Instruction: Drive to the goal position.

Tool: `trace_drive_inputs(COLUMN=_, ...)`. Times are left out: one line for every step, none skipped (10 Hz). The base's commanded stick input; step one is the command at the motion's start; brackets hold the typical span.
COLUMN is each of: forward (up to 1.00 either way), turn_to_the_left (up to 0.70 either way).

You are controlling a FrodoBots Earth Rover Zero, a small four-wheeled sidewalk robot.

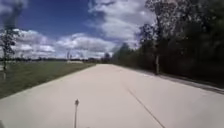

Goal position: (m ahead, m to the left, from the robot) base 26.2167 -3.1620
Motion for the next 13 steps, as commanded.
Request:
trace_drive_inputs(forward=1.0, turn_to_the_left=0.0)
trace_drive_inputs(forward=1.0, turn_to_the_left=0.0)
trace_drive_inputs(forward=1.0, turn_to_the_left=0.0)
trace_drive_inputs(forward=1.0, turn_to_the_left=0.0)
trace_drive_inputs(forward=1.0, turn_to_the_left=0.0)
trace_drive_inputs(forward=1.0, turn_to_the_left=0.0)
trace_drive_inputs(forward=1.0, turn_to_the_left=0.0)
trace_drive_inputs(forward=1.0, turn_to_the_left=0.0)
trace_drive_inputs(forward=1.0, turn_to_the_left=0.0)
trace_drive_inputs(forward=1.0, turn_to_the_left=0.0)
trace_drive_inputs(forward=1.0, turn_to_the_left=0.0)
trace_drive_inputs(forward=1.0, turn_to_the_left=0.0)
trace_drive_inputs(forward=1.0, turn_to_the_left=0.0)
